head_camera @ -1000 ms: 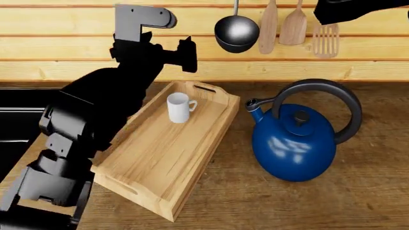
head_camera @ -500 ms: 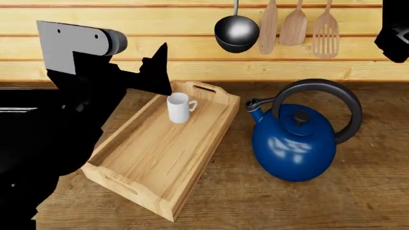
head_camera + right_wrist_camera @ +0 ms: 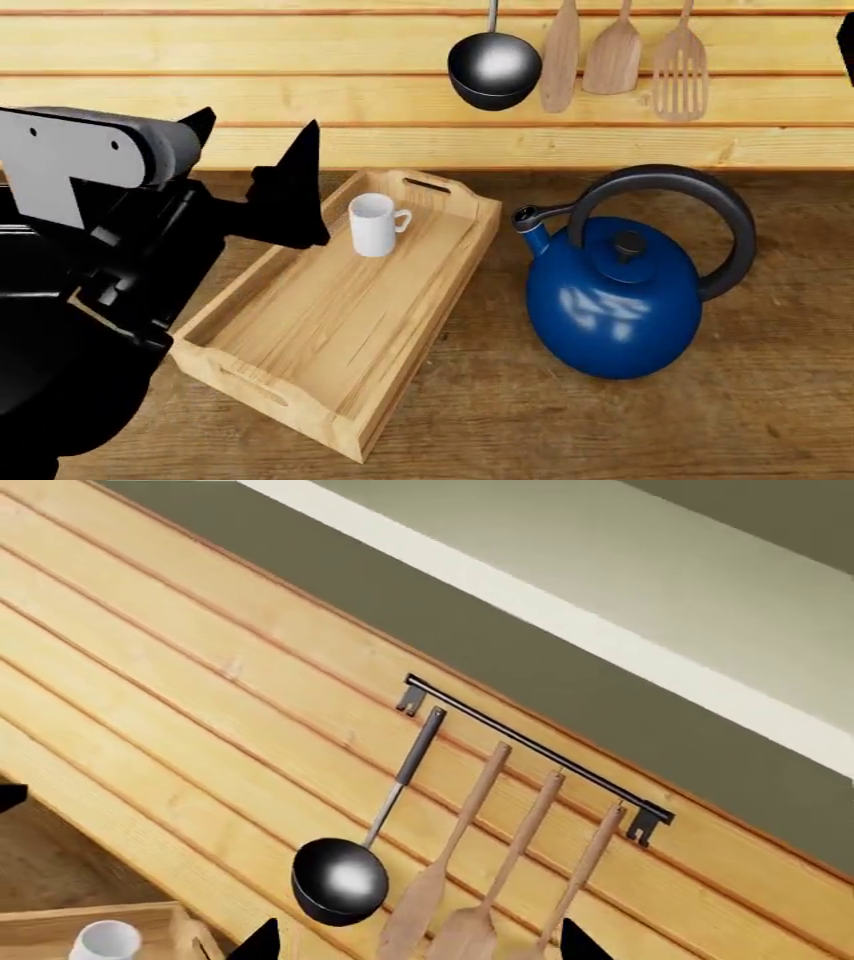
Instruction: Pick the kettle from the counter and place it on the tray. Then pick the mug from the cabinet and place it on the tray. Then close the cabinet doors.
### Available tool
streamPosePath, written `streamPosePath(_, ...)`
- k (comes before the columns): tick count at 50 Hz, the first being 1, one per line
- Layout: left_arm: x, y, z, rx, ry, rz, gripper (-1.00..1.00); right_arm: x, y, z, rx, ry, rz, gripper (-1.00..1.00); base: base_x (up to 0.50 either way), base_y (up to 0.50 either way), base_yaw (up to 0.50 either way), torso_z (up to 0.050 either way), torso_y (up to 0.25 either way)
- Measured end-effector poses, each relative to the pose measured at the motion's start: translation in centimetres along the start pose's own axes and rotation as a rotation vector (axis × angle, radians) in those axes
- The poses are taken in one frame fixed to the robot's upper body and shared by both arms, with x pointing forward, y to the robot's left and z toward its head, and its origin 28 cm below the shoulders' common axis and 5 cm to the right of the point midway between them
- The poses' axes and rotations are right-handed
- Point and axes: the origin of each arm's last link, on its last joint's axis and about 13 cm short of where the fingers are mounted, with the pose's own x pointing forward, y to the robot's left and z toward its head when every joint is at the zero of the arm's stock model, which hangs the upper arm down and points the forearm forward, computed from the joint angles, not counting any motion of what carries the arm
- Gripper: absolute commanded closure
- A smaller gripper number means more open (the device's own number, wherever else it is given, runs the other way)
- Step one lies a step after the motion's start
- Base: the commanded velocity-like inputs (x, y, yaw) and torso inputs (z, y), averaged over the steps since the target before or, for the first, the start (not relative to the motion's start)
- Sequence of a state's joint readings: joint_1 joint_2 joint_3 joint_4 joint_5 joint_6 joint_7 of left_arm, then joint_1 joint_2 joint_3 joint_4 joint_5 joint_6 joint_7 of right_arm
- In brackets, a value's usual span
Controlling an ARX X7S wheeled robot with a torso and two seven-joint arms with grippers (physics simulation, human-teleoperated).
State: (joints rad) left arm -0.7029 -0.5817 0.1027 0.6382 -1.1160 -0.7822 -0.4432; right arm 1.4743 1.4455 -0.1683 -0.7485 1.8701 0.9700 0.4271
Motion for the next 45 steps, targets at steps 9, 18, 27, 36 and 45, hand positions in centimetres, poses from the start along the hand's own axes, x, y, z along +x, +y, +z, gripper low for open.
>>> streamPosePath(9,-0.5,0.1,-0.3,-0.01,-0.001,0.008,-1.0,-0.8,0.8,-1.1,0.002,0.068,0.054,-1.0,0.0,0.0,0.0,0.0,0.0)
streamPosePath(18,-0.8,0.1,-0.4,-0.018,0.002,0.013,-1.0,-2.3,1.2,-2.1,0.007,0.096,0.058,-1.0,0.0,0.0,0.0,0.0,0.0)
streamPosePath(27,-1.0,0.2,-0.5,-0.025,0.005,0.018,-1.0,-3.3,1.7,-3.4,0.021,0.13,0.058,-1.0,0.0,0.0,0.0,0.0,0.0)
streamPosePath(36,-1.0,0.3,-0.5,-0.032,0.008,0.021,-1.0,-3.8,2.0,-4.6,0.035,0.16,0.06,-1.0,0.0,0.0,0.0,0.0,0.0)
streamPosePath(45,-1.0,0.3,-0.6,-0.04,0.009,0.021,-1.0,-3.1,2.1,-5.7,0.047,0.183,0.063,-1.0,0.0,0.0,0.0,0.0,0.0)
